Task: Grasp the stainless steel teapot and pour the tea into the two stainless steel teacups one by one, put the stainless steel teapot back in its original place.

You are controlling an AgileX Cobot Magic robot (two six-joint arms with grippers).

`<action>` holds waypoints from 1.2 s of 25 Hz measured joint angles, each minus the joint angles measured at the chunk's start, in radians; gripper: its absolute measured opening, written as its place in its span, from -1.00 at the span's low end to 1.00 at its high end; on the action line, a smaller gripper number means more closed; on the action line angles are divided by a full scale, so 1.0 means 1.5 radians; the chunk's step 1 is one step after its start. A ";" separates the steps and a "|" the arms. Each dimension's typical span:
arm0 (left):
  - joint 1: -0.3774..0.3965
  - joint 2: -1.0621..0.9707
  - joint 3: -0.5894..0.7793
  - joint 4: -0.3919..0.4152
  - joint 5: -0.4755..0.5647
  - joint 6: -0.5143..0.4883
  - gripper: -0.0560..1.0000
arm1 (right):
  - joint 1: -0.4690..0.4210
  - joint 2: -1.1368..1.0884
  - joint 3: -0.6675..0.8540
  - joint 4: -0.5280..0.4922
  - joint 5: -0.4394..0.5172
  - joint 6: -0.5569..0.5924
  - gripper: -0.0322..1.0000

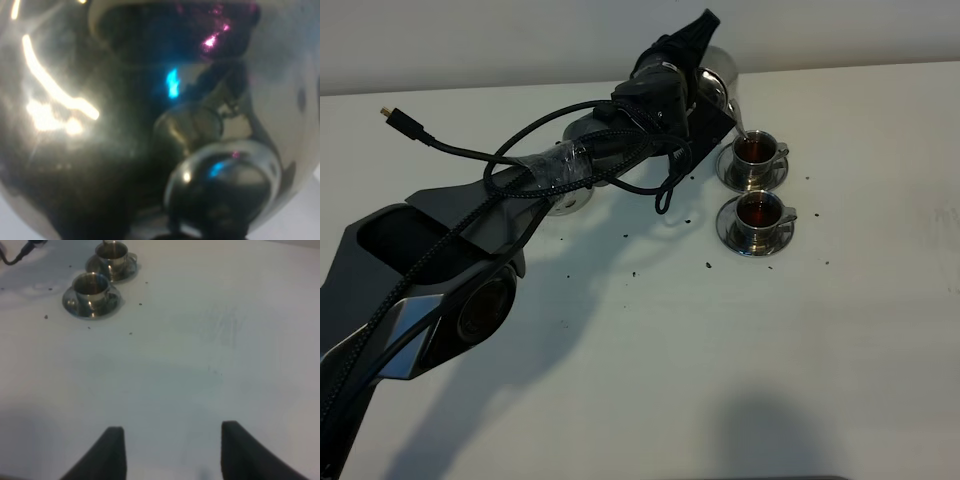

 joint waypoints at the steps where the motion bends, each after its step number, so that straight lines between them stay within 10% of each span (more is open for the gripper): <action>1: 0.000 0.000 0.000 -0.008 0.009 -0.006 -0.48 | 0.000 0.000 0.000 0.000 0.000 0.000 -0.12; 21: 0.010 -0.094 0.000 -0.381 0.178 0.075 -0.48 | 0.000 0.000 0.000 0.000 0.000 0.000 -0.12; 30: 0.022 -0.150 0.000 -0.567 0.334 -0.103 -0.48 | 0.000 0.000 0.000 0.000 0.000 0.000 -0.12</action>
